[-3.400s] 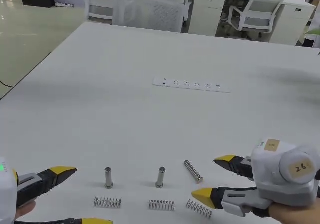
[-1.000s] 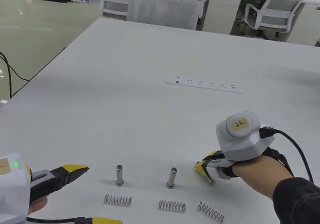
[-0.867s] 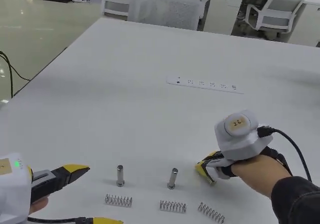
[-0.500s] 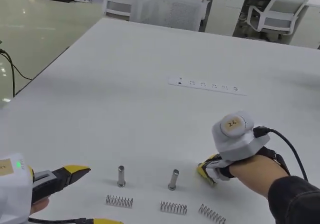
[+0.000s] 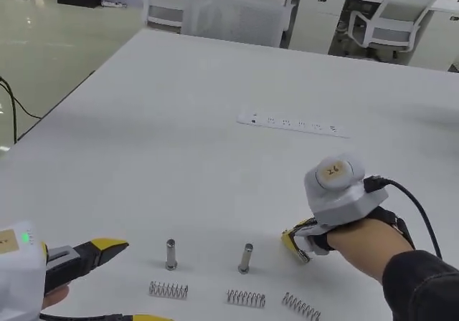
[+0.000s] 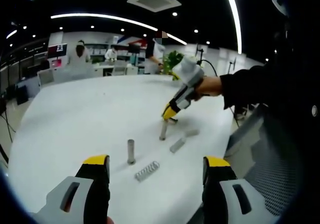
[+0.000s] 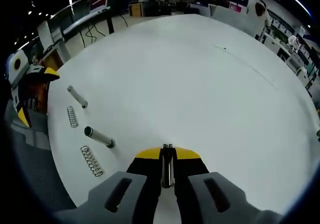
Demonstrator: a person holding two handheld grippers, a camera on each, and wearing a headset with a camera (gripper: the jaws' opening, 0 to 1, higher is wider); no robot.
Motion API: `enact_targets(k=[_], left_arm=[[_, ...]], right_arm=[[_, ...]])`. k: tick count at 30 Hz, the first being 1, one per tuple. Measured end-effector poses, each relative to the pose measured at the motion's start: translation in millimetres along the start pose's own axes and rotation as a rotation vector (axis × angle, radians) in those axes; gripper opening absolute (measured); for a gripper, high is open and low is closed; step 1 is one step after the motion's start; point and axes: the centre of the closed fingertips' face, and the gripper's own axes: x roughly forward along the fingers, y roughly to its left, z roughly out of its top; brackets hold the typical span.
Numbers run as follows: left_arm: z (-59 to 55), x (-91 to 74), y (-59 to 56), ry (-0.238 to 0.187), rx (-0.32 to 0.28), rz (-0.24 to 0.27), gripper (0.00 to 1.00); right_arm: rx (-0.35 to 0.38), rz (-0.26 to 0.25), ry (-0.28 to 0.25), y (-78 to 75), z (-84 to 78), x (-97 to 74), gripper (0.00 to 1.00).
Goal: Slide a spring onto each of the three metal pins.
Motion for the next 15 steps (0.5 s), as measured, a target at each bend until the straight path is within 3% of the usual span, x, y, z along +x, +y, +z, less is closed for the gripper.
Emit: enact_targets(k=[15], left_arm=[[3.1, -0.1, -4.0, -0.001, 0.022, -0.013, 0.72]], right_arm=[[0.000, -0.018, -0.050, 10.2, -7.7, -28.4, 0.05]])
